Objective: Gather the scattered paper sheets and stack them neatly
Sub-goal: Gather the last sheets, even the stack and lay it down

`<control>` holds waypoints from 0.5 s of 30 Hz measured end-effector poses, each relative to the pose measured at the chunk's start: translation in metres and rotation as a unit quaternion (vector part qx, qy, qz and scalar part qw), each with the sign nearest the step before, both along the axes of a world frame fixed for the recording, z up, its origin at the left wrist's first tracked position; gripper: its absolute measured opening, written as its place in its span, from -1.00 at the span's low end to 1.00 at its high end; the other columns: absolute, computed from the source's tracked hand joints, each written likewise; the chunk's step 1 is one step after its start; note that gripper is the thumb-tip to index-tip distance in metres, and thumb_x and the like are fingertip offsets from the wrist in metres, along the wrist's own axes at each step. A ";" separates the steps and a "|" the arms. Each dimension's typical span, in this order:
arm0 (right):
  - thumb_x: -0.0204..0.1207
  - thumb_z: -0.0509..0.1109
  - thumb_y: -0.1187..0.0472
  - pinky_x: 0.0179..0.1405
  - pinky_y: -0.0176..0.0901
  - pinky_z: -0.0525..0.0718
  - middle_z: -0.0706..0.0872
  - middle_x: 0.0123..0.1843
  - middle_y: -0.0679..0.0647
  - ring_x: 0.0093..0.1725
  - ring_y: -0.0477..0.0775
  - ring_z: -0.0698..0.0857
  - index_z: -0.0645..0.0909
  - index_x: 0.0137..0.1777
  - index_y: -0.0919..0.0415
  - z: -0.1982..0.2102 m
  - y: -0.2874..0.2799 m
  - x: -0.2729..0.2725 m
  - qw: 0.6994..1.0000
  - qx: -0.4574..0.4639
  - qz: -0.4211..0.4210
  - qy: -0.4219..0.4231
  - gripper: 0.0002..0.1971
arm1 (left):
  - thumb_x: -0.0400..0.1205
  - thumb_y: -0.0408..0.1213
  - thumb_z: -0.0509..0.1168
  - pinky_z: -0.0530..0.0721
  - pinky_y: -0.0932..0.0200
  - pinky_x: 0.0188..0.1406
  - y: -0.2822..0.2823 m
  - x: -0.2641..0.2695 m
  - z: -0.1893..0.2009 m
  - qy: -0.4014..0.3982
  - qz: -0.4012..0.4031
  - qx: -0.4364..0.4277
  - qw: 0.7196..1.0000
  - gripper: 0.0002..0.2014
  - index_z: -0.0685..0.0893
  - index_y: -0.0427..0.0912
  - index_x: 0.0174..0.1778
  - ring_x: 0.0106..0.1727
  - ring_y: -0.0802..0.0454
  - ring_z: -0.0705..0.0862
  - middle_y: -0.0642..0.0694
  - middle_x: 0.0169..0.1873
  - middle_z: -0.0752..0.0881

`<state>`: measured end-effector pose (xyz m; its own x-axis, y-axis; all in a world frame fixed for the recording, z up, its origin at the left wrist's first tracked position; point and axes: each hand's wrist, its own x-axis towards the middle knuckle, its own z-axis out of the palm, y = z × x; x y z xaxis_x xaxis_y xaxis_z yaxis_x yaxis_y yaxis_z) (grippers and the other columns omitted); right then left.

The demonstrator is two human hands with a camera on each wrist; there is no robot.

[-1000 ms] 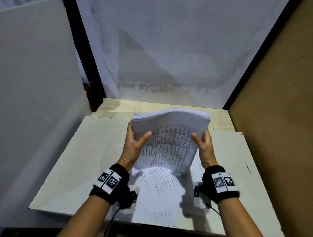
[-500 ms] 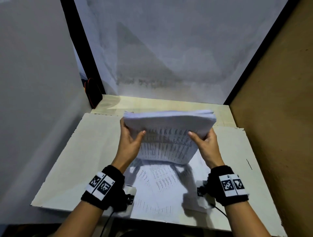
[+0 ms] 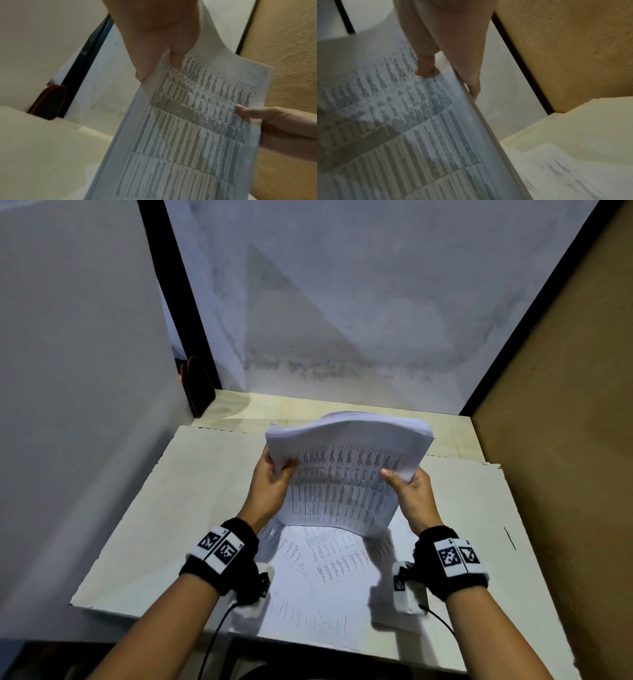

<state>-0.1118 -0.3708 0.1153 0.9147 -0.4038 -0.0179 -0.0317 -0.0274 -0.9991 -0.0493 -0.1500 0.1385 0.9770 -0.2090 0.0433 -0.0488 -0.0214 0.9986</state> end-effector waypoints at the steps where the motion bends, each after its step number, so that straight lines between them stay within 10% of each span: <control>1: 0.48 0.36 0.41 -0.10 -0.36 0.69 0.80 -0.31 -0.32 -0.22 -0.35 0.75 0.62 -0.10 0.09 0.004 0.000 0.001 1.000 0.000 -0.004 -0.007 -0.82 | 0.58 -0.55 0.21 0.57 0.24 0.23 0.001 0.001 0.003 -0.008 0.006 -0.007 1.000 -0.65 0.39 -0.11 0.20 0.05 0.35 0.61 0.10 0.01 0.60; 5: 0.50 0.33 0.43 -0.10 -0.45 0.69 0.80 -0.19 -0.21 -0.17 -0.36 0.73 0.55 -0.01 0.07 0.014 -0.004 0.003 0.999 0.018 0.010 -0.042 -0.78 | 0.60 -0.52 0.20 0.60 0.38 0.18 0.006 0.002 0.011 -0.045 0.006 -0.055 0.997 -0.58 0.35 0.11 0.19 0.08 0.48 0.59 0.10 0.12 0.56; 15: 0.34 0.50 0.42 -0.15 -0.42 0.68 0.72 0.01 -0.04 -0.10 -0.30 0.72 0.54 0.11 0.14 -0.005 -0.010 0.002 0.998 0.010 0.040 0.036 -0.63 | 0.50 -0.53 0.33 0.58 0.56 0.06 0.006 0.003 -0.011 0.013 -0.018 -0.005 1.000 -0.36 0.21 -0.21 0.46 0.13 0.39 0.55 0.14 0.12 0.54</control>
